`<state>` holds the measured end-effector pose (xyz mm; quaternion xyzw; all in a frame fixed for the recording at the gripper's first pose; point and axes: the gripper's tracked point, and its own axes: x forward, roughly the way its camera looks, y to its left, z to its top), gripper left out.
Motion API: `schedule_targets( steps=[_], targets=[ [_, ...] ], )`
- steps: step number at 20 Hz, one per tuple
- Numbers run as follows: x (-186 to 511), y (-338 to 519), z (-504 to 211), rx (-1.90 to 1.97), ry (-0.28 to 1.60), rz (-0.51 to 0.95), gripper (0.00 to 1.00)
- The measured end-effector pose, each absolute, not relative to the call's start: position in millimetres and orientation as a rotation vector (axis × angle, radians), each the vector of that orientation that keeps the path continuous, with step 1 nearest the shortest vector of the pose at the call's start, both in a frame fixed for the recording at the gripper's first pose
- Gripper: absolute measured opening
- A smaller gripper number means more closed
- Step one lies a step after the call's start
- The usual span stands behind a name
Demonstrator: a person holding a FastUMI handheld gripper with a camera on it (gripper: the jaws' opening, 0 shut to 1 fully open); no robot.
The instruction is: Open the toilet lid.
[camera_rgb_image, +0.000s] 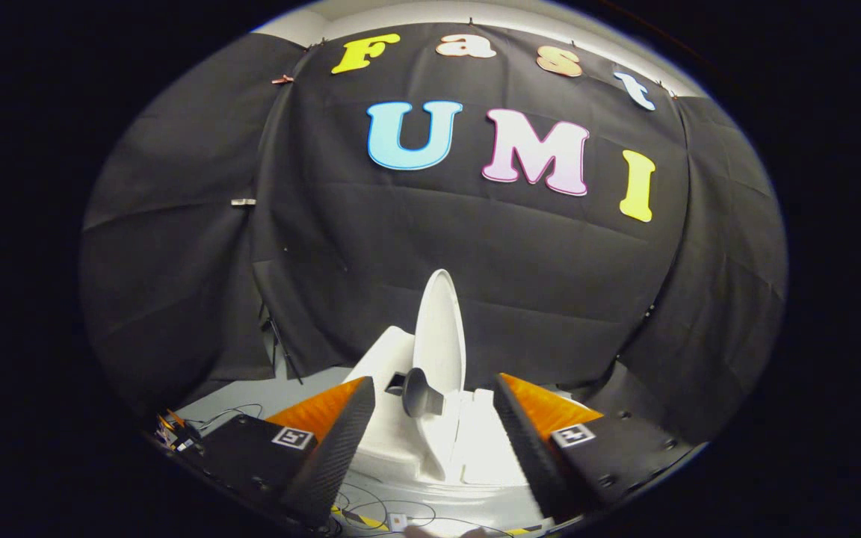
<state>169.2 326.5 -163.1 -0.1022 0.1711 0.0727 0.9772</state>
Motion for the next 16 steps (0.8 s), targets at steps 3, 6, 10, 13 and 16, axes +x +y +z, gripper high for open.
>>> schedule_targets(
  steps=[3, 6, 10, 13, 16],
  targets=[
    [163, 312, -139, -0.198, 0.292, 0.129, 0.99],
    [158, 291, -111, -0.165, 0.234, 0.106, 0.98],
    [155, 258, -82, -0.153, 0.166, 0.061, 0.99],
    [146, 238, -61, -0.144, 0.113, 0.038, 0.98],
    [134, 219, -44, -0.138, 0.061, 0.018, 0.98]
  ],
)
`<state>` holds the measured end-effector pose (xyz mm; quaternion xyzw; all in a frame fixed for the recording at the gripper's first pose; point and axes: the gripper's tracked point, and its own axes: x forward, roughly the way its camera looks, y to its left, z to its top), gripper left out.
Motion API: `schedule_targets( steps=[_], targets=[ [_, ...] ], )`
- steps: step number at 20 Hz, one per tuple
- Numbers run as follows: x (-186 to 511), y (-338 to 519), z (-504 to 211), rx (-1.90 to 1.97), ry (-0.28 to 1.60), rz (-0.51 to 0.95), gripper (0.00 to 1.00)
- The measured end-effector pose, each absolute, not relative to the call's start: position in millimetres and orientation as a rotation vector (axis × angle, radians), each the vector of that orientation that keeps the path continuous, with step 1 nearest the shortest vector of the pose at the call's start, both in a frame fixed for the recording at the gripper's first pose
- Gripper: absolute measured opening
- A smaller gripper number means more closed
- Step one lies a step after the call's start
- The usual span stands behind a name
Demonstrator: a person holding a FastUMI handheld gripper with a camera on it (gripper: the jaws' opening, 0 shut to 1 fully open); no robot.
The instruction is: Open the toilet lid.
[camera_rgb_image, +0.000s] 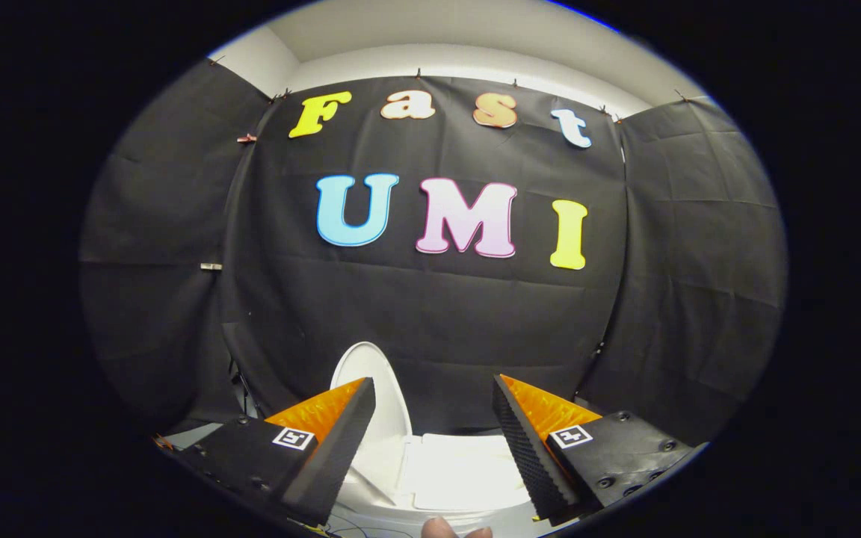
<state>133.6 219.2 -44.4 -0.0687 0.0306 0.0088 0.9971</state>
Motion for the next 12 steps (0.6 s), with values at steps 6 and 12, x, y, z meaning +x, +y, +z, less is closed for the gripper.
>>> schedule_targets(
  steps=[6, 12],
  targets=[
    [109, 168, -8, -0.142, -0.052, -0.071, 0.98],
    [86, 130, 7, -0.096, -0.083, -0.091, 0.98]
  ],
)
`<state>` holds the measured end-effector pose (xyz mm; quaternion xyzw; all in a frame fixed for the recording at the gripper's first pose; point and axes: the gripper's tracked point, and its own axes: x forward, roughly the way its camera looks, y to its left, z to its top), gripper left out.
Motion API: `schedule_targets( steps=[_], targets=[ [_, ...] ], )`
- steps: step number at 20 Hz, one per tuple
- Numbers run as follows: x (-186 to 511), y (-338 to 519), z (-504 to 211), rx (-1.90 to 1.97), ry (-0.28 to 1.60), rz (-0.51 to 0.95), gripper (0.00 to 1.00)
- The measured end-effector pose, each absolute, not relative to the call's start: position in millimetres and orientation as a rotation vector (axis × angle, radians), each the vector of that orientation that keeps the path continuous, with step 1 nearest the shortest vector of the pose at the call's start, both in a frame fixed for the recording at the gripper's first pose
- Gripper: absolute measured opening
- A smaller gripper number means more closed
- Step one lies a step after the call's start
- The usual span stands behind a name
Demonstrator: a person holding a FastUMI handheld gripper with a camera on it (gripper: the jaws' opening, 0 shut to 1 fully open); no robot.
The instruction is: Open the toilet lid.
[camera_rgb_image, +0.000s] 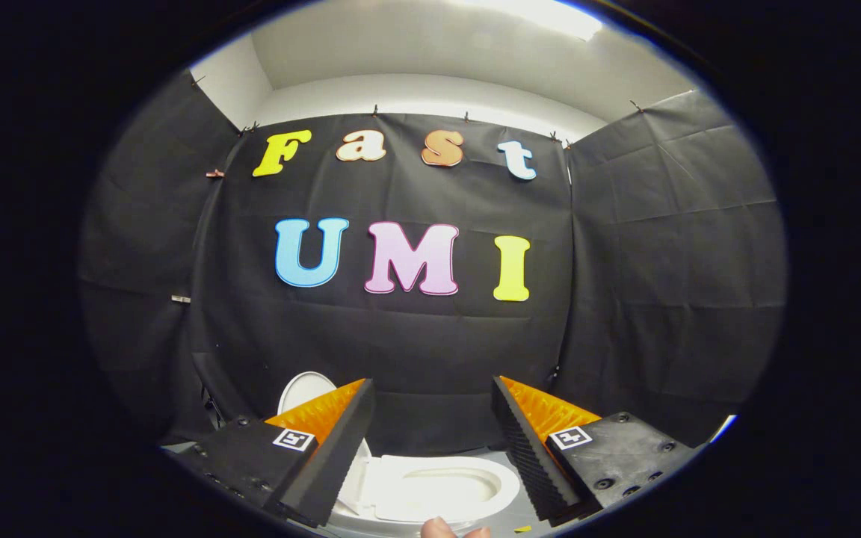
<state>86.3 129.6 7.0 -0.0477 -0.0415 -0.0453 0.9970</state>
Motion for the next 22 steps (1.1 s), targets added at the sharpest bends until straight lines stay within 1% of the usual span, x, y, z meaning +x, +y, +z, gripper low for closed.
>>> schedule_targets(
  steps=[7, 14, 16, 22],
  targets=[
    [57, 113, 9, -0.125, -0.093, -0.066, 0.98],
    [36, 104, 0, -0.116, -0.060, -0.007, 0.98],
    [43, 98, -7, -0.109, -0.051, 0.000, 0.98],
    [32, 73, -18, -0.091, -0.029, -0.001, 0.98]
  ],
)
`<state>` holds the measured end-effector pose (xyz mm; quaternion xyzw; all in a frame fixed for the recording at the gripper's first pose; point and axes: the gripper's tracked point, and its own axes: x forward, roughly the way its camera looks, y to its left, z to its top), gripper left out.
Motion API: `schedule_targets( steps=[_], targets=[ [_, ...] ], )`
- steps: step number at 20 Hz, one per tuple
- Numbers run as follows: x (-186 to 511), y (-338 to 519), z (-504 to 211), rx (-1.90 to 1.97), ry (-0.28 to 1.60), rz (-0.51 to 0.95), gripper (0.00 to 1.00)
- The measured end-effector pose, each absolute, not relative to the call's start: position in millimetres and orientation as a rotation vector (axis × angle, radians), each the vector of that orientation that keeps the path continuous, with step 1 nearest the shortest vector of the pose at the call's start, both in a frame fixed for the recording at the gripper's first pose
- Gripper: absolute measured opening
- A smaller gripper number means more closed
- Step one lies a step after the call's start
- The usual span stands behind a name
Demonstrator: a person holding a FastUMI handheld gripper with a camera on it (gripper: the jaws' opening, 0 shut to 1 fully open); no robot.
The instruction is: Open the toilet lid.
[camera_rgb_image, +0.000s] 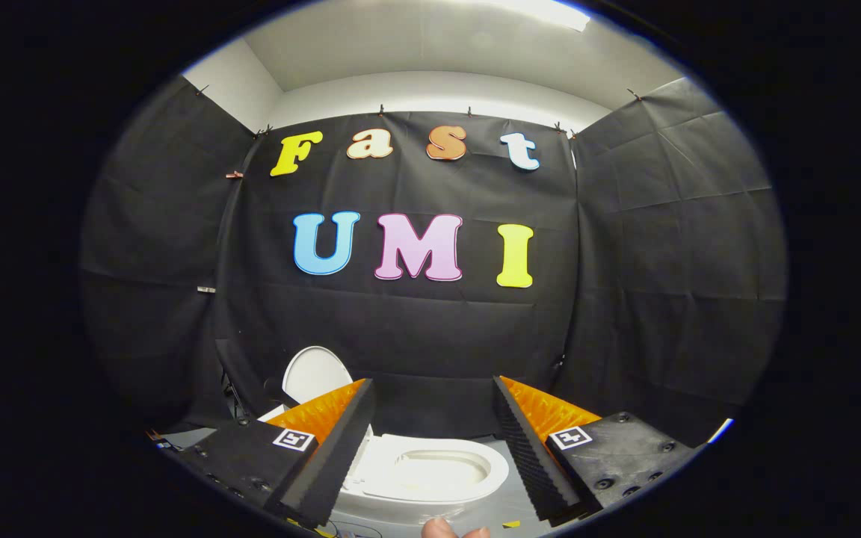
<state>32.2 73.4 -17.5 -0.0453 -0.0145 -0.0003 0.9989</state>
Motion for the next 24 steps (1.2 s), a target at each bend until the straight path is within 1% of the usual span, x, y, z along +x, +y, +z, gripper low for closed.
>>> schedule_targets(
  steps=[4, 12, 24],
  targets=[
    [28, 57, -14, -0.062, -0.036, -0.026, 0.98],
    [20, 53, 9, -0.061, -0.072, -0.022, 0.98],
    [9, 39, 11, -0.026, -0.066, -0.018, 0.98]
  ],
)
